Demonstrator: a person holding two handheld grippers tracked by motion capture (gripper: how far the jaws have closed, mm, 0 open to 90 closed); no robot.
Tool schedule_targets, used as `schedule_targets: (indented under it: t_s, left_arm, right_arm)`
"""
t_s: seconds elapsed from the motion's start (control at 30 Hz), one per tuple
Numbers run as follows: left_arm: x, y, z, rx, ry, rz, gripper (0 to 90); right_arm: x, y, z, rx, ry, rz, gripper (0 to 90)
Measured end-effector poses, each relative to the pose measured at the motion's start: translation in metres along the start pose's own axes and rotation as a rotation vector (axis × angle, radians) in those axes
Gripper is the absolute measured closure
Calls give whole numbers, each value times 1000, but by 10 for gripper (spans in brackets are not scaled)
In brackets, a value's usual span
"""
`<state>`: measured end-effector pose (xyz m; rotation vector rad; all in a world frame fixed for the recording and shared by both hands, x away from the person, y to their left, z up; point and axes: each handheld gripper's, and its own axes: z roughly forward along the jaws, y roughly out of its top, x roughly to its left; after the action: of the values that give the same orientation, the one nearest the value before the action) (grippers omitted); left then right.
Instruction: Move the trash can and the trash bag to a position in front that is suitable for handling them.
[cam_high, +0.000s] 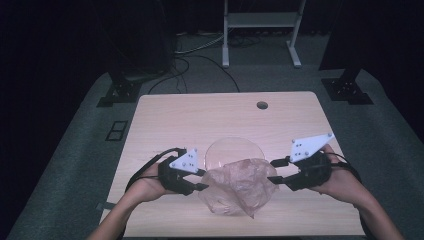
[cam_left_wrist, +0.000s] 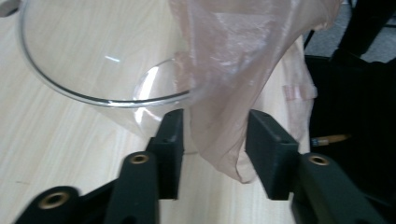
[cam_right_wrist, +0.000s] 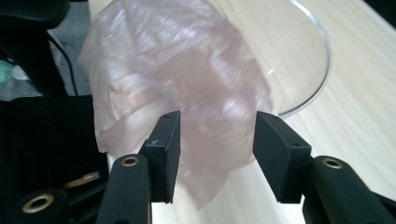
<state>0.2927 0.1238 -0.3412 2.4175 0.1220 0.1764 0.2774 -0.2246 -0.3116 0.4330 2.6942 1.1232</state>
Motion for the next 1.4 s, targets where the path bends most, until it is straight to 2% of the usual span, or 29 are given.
schedule_targets:
  t_s: [0.1, 0.17, 0.23, 0.3, 0.43, 0.63, 0.83, 1.07, 1.13, 1.23, 1.4]
  left_arm:
    - [1, 0, -1, -9, 6, -1, 692]
    - [2, 0, -1, -14, 5, 6, 775]
    - [4, -1, -2, -19, 8, 2, 853]
    - [6, -1, -5, -36, 17, -9, 890]
    - [12, 0, -7, -45, 38, -25, 897]
    - [21, -1, -8, -44, 49, -53, 897]
    - [32, -1, -9, -40, 58, -73, 897]
    - [48, 2, -16, -53, 94, -110, 897]
    - [54, 3, -14, -35, 112, -115, 897]
    - [65, 5, -8, -21, 118, -123, 897]
    - [75, 5, 5, -17, 115, -159, 897]
  right_arm:
    - [-5, 6, 5, 19, -14, 0, 631]
    - [-9, 9, 9, 48, -14, -2, 786]
    - [-13, 12, 11, 71, -17, 13, 856]
    - [-18, 14, 11, 68, -3, 33, 870]
    - [-27, 19, 9, 49, 7, 72, 877]
    - [-42, 25, 12, 47, -14, 111, 900]
    - [-55, 27, 21, 74, -24, 140, 900]
    - [-69, 29, 29, 110, -50, 177, 900]
    - [-73, 30, 32, 116, -51, 191, 900]
    - [-79, 30, 38, 122, -53, 209, 900]
    - [-85, 27, 48, 139, -43, 233, 900]
